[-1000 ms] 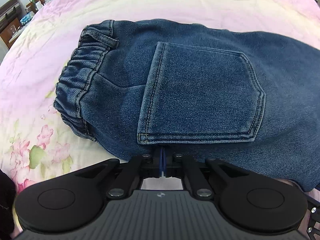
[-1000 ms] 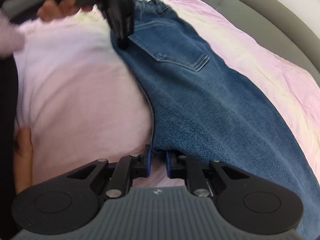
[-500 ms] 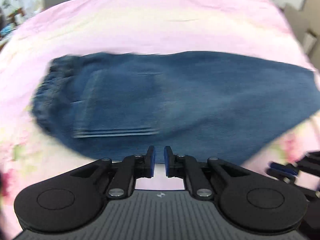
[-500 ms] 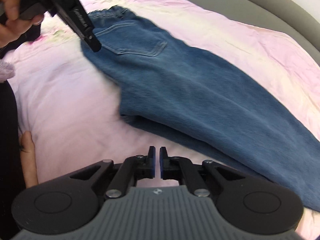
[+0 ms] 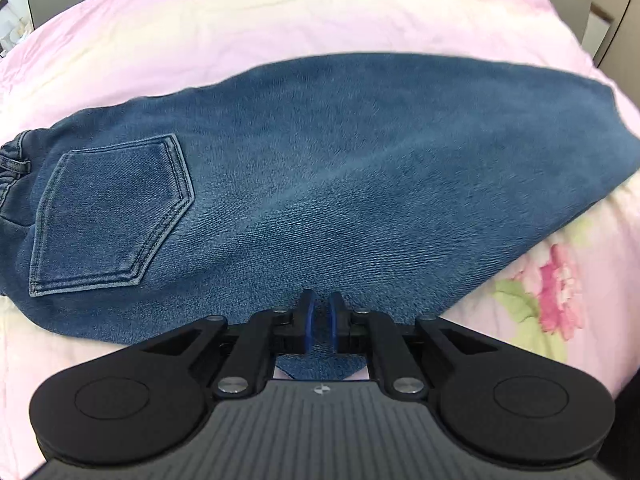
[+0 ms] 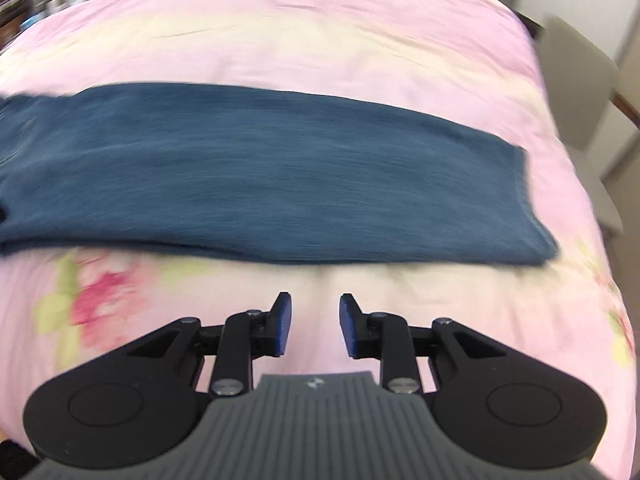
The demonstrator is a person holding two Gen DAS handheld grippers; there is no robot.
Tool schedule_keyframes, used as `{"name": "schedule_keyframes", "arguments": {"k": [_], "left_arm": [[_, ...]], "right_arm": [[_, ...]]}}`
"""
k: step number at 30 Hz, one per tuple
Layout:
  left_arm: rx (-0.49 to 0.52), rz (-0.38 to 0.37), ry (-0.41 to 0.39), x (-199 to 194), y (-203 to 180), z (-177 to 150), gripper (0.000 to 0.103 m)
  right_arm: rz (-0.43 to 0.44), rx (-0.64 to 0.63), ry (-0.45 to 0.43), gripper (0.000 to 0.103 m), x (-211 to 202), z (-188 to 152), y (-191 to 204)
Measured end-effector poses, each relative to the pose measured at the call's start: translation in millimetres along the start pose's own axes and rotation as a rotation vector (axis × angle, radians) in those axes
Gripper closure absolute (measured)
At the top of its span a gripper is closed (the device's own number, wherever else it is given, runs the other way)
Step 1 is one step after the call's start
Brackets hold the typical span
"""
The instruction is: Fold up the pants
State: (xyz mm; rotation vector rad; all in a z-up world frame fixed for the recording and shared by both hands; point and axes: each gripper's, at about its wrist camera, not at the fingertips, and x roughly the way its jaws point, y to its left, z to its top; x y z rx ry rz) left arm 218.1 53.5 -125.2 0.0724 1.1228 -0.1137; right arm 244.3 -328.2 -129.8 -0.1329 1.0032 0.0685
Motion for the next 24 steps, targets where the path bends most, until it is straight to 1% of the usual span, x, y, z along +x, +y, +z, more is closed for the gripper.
{"name": "schedule_keyframes", "arguments": {"k": [3, 6, 7, 8, 9, 10, 12, 13, 15, 18, 20, 22, 24], "left_arm": [[0.017, 0.025, 0.039, 15, -2, 0, 0.093], [0.049, 0.07, 0.073, 18, -11, 4, 0.093], [0.065, 0.089, 0.087, 15, -15, 8, 0.093], [0.083, 0.1, 0.092, 11, -19, 11, 0.093], [0.093, 0.101, 0.082, 5, -22, 16, 0.093], [0.093, 0.102, 0.066, 0, -24, 20, 0.091], [0.092, 0.095, 0.017, -12, -32, 32, 0.091], [0.089, 0.08, -0.007, -16, -37, 41, 0.091], [0.085, 0.026, -0.039, -19, -53, 56, 0.091], [0.103, -0.049, -0.072, -13, -84, 73, 0.091], [0.128, -0.1, -0.079, -4, -112, 81, 0.091], [0.159, -0.167, -0.077, 5, -136, 86, 0.091], [0.204, -0.214, -0.07, 14, -159, 88, 0.091]], "right_arm": [[-0.016, 0.133, 0.028, 0.08, 15, 5, -57], [0.008, 0.318, 0.035, 0.08, 29, 9, -116], [0.01, 0.375, 0.032, 0.079, 32, 12, -135], [0.009, 0.43, 0.028, 0.074, 34, 14, -153], [0.012, 0.483, 0.022, 0.07, 35, 16, -169], [0.019, 0.528, 0.013, 0.062, 37, 19, -183], [0.035, 0.6, -0.003, 0.061, 42, 26, -204], [0.043, 0.627, 0.002, 0.061, 45, 29, -209], [0.069, 0.675, 0.017, 0.06, 55, 33, -215], [0.09, 0.728, 0.035, 0.06, 69, 32, -218], [0.101, 0.76, 0.045, 0.06, 80, 30, -223], [0.107, 0.793, 0.055, 0.06, 94, 27, -230], [0.12, 0.823, 0.056, 0.06, 101, 23, -236]]}}
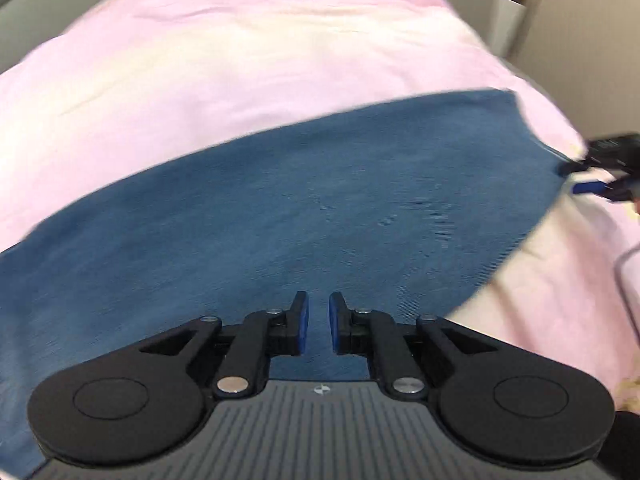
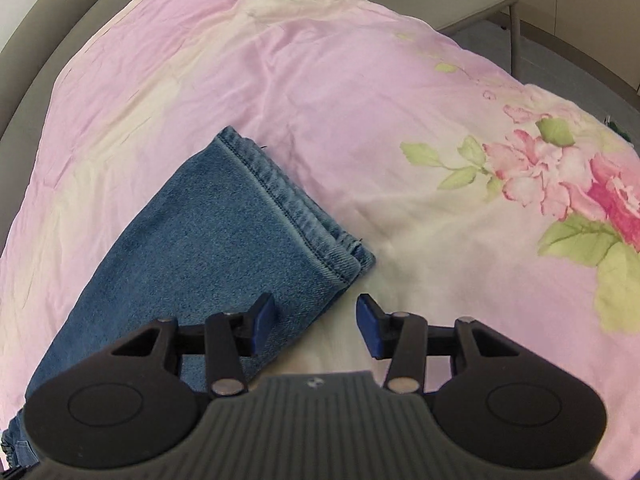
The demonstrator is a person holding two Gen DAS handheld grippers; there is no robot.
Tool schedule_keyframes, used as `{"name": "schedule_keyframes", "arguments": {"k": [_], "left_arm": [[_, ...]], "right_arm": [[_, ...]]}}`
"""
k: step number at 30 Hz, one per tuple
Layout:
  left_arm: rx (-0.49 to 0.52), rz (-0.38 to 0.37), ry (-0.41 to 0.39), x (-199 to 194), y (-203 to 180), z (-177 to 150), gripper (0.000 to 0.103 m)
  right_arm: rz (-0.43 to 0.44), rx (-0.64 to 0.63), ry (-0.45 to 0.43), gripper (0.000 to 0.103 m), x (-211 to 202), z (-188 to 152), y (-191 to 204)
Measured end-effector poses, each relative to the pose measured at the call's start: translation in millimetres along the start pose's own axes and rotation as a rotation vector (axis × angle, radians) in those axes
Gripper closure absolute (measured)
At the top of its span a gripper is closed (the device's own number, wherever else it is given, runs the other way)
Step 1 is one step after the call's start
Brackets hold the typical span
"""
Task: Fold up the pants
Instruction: 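Grasp the hem of the jeans leg with the right gripper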
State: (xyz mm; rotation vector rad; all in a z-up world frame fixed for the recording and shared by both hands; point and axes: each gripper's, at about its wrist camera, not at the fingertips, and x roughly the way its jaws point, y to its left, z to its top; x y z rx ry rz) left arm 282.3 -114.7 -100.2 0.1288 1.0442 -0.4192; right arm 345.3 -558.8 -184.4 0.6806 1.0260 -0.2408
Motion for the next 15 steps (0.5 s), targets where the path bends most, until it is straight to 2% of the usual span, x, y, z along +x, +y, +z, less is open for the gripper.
{"name": "schedule_keyframes", "arguments": {"k": [3, 7, 10, 15], "left_arm": [[0.067, -0.059, 0.009, 17, -27, 5, 0.091], [0.047, -0.097, 0.017, 36, -47, 11, 0.091], [0.043, -0.083, 0.023, 45, -57, 9, 0.091], [-0.045, -0.074, 0.051, 61, -57, 14, 0.091]], "right_arm": [[0.019, 0.04, 0.009, 0.06, 11, 4, -11], [0.07, 0.092, 0.008, 0.06, 21, 10, -22], [0.084, 0.119, 0.004, 0.059, 31, 10, -25], [0.075, 0.072, -0.024, 0.058, 36, 5, -19]]}}
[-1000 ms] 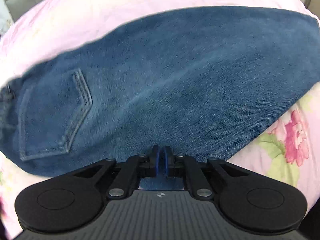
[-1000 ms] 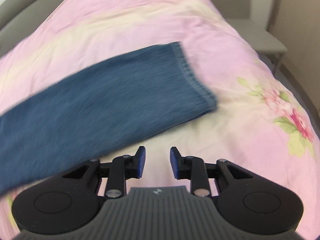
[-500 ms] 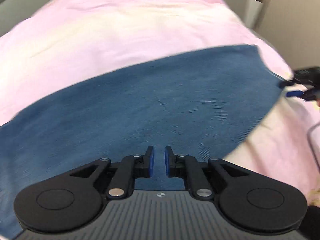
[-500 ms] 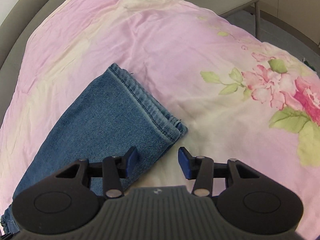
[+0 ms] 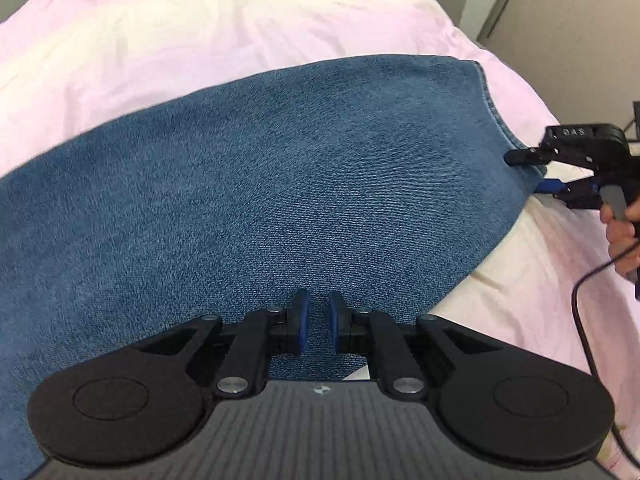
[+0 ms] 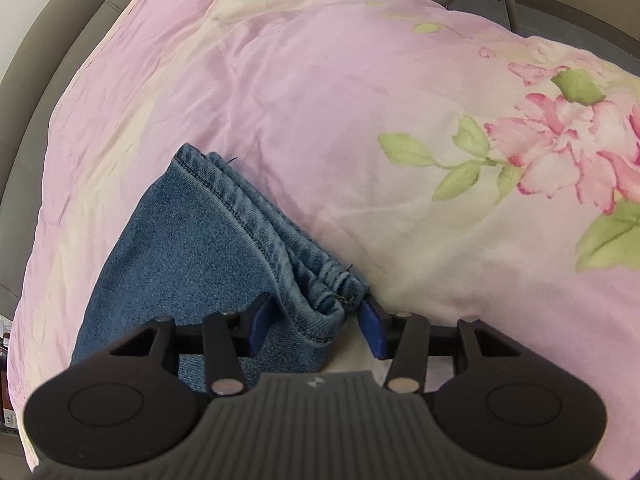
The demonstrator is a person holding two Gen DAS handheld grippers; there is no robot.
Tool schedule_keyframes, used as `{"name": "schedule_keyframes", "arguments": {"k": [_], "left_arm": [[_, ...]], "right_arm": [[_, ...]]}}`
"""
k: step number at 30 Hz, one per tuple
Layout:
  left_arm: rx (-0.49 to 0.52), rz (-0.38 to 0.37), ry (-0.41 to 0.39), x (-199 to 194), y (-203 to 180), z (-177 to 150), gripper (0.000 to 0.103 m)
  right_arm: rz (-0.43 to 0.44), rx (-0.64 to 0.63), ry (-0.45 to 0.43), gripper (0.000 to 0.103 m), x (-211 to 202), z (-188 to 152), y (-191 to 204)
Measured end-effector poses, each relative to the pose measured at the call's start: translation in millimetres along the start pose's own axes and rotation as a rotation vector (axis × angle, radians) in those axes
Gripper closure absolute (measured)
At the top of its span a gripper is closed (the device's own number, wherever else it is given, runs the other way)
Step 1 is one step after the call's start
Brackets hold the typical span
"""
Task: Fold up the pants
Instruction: 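Grasp the hem of the jeans leg with the right gripper, then lift the hem with the right gripper and fold it toward the waistband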
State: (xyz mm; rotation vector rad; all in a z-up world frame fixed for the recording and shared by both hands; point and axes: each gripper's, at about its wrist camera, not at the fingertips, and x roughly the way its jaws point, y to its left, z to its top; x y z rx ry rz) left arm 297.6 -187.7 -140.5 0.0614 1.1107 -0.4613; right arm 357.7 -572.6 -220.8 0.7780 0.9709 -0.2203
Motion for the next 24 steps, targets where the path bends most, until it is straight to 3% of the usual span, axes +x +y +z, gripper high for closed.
{"name": "schedule_keyframes", "arguments": {"k": [3, 7, 15, 21, 24], "left_arm": [[-0.021, 0.01, 0.009, 3, 2, 0, 0.091], [-0.069, -0.003, 0.02, 10, 7, 5, 0.09], [-0.055, -0.005, 0.017, 11, 13, 1, 0.09], [-0.047, -0.018, -0.01, 1, 19, -2, 0.089], [-0.117, -0.048, -0.067, -29, 36, -7, 0.089]], "right_arm": [[-0.026, -0.017, -0.004, 0.065, -2, 0, 6], [-0.065, -0.071, -0.008, 0.082, -11, 4, 22], [-0.033, -0.279, -0.129, 0.084, -78, 6, 86], [0.004, -0.505, -0.191, 0.085, -125, -21, 172], [0.022, -0.616, -0.213, 0.085, -143, -44, 212]]}}
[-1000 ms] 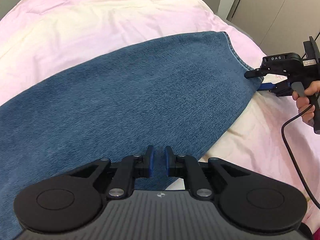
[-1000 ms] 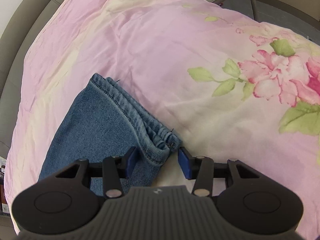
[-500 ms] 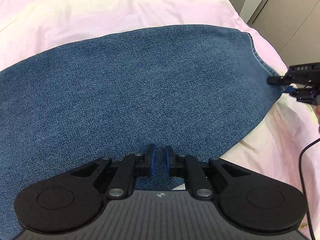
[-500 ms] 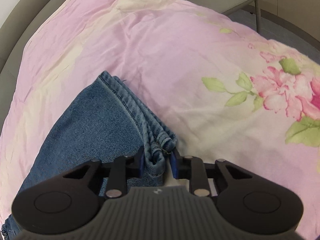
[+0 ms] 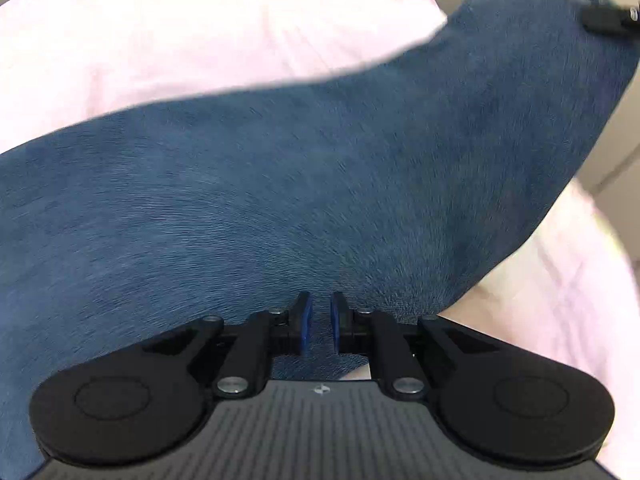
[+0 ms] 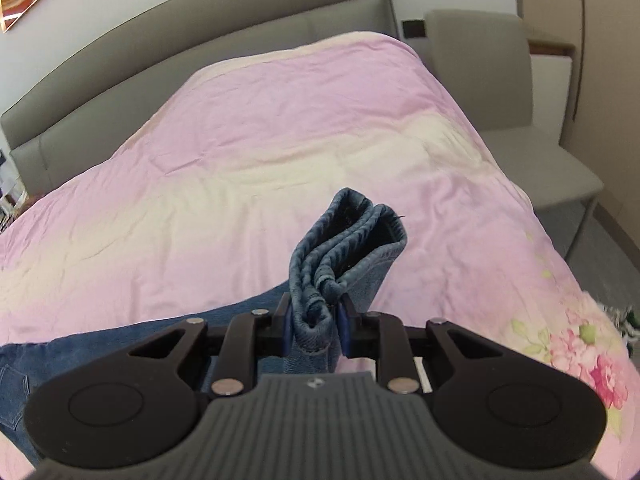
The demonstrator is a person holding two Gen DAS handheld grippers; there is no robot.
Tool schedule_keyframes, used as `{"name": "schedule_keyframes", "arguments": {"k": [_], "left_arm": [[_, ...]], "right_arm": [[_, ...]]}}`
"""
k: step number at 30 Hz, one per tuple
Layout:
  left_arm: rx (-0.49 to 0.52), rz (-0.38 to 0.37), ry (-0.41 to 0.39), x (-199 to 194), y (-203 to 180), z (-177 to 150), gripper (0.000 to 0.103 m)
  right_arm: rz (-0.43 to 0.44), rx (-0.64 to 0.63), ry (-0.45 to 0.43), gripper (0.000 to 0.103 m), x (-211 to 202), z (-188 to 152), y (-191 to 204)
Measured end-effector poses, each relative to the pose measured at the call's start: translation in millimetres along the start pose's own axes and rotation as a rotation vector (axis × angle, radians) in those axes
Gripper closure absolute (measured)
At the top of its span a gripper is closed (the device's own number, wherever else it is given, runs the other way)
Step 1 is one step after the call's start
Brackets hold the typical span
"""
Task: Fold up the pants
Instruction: 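Lift the hem with the right gripper and fold it toward the waistband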
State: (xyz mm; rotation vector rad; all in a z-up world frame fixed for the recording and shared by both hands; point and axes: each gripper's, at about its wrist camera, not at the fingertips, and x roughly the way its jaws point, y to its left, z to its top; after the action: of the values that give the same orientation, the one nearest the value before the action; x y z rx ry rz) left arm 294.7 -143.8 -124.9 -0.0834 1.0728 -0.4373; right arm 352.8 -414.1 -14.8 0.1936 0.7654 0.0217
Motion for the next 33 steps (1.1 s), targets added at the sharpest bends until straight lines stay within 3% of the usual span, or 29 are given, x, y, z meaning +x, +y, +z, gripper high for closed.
{"name": "schedule_keyframes", "arguments": {"k": [4, 9, 12, 18, 24, 27, 29, 33], "left_arm": [[-0.054, 0.001, -0.116, -56, 37, -8, 0.087], [-0.096, 0.117, -0.142, -102, 97, -18, 0.086], [-0.137, 0.163, -0.149, -121, 138, -33, 0.086], [-0.197, 0.166, -0.121, -136, 186, -56, 0.086], [-0.22, 0.14, -0.088, -133, 202, -74, 0.086], [-0.219, 0.13, -0.072, -131, 204, -77, 0.086], [-0.224, 0.122, -0.066, -131, 204, -78, 0.086], [-0.239, 0.086, -0.08, -133, 206, -76, 0.086]], "right_arm": [[0.035, -0.138, -0.013, 0.085, -15, 2, 68], [0.064, -0.358, 0.009, 0.086, -10, -20, 161], [0.09, -0.485, 0.046, 0.086, 1, -50, 216], [0.118, -0.726, 0.143, 0.086, 40, -132, 295], [0.086, -0.826, 0.265, 0.085, 83, -193, 317], [0.092, -0.833, 0.276, 0.083, 93, -193, 310], [0.131, -0.803, 0.294, 0.07, 92, -185, 306], [0.204, -0.741, 0.324, 0.062, 84, -173, 300]]}}
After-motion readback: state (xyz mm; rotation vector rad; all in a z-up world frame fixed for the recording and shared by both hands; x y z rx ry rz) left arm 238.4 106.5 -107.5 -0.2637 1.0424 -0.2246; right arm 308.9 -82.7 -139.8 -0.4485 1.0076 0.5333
